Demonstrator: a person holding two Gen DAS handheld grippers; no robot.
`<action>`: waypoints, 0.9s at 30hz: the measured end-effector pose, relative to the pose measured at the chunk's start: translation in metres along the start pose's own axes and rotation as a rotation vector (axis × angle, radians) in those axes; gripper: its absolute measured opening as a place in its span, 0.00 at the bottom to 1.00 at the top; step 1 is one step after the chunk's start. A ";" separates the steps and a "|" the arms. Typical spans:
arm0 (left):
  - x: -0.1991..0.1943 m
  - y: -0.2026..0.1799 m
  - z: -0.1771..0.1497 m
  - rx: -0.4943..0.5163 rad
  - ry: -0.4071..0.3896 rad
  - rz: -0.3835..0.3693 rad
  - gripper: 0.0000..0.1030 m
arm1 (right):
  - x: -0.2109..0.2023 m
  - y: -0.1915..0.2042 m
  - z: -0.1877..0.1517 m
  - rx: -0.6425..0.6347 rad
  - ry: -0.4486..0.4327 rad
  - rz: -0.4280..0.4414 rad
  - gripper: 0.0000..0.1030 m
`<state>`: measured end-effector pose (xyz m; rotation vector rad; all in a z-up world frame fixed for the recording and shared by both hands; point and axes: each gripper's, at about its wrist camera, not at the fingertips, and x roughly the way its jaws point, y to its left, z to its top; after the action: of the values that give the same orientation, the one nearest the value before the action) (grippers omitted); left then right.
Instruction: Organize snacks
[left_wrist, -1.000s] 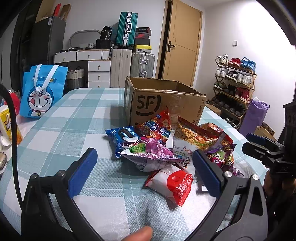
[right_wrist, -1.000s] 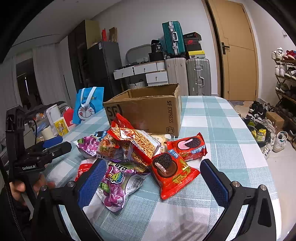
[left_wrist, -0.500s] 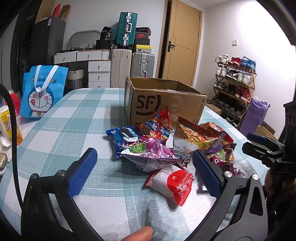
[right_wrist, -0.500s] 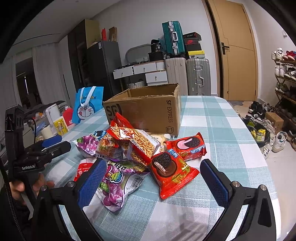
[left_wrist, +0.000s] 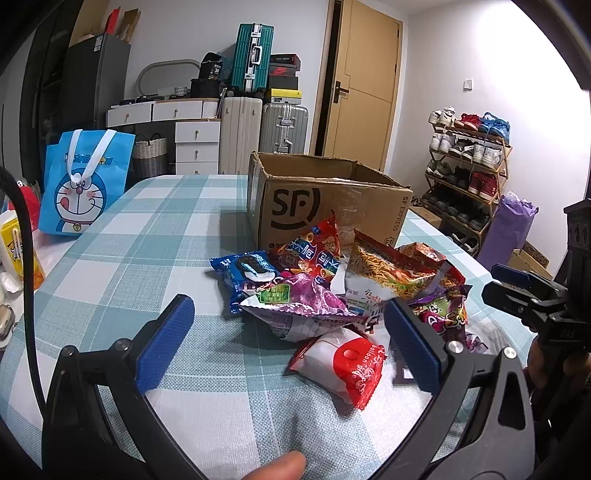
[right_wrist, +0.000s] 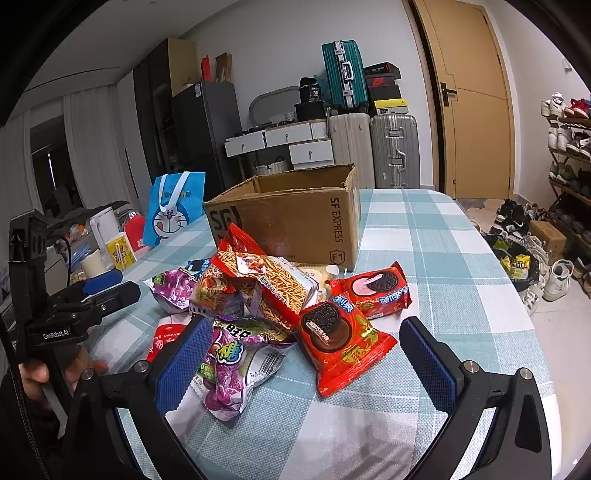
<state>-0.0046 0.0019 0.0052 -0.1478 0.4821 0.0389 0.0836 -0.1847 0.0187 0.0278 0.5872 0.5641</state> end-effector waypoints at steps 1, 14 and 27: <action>0.000 0.000 0.000 0.000 0.000 0.000 1.00 | 0.000 0.000 -0.001 0.001 0.000 0.001 1.00; 0.004 0.002 -0.002 -0.006 0.005 0.005 1.00 | 0.003 -0.001 -0.001 0.011 0.006 0.004 1.00; 0.013 0.004 -0.004 -0.011 0.031 0.007 1.00 | 0.012 -0.003 -0.001 0.041 0.066 0.000 1.00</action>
<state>0.0048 0.0052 -0.0048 -0.1575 0.5131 0.0459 0.0928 -0.1812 0.0115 0.0482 0.6630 0.5542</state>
